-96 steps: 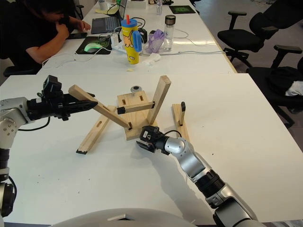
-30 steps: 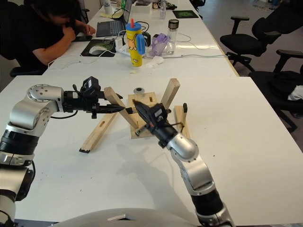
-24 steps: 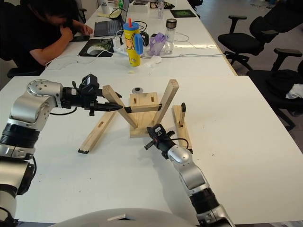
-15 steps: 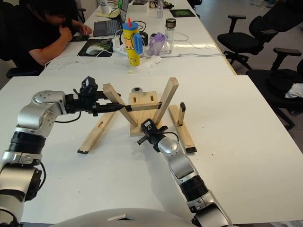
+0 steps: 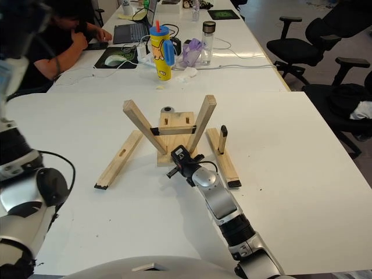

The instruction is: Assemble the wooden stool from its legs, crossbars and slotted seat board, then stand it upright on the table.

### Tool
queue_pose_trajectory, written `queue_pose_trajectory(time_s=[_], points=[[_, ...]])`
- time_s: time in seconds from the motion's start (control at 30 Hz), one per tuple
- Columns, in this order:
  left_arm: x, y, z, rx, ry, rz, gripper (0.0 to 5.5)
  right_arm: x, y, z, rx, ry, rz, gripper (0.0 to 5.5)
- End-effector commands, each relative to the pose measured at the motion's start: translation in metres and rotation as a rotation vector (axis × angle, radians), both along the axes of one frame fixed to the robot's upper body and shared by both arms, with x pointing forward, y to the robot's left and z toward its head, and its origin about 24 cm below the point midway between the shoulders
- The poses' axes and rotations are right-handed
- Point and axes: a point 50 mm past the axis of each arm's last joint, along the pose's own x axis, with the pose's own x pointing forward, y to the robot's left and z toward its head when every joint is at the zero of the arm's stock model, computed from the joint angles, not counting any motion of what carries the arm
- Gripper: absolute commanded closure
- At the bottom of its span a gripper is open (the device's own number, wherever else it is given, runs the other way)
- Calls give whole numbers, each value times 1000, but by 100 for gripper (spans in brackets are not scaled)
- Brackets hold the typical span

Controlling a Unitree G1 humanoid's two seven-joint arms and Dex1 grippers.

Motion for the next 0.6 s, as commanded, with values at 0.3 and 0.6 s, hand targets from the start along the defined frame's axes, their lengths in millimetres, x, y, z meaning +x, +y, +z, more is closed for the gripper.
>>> queue_pose_trajectory(time_s=[0.3,0.6], points=[[14,-28,-59,182,54,409,177,-29,-20,-66,-150,338,-41,550],[-4,-39,-103,390,259,368,177,-29,-16,-69,-136,340,-46,550]])
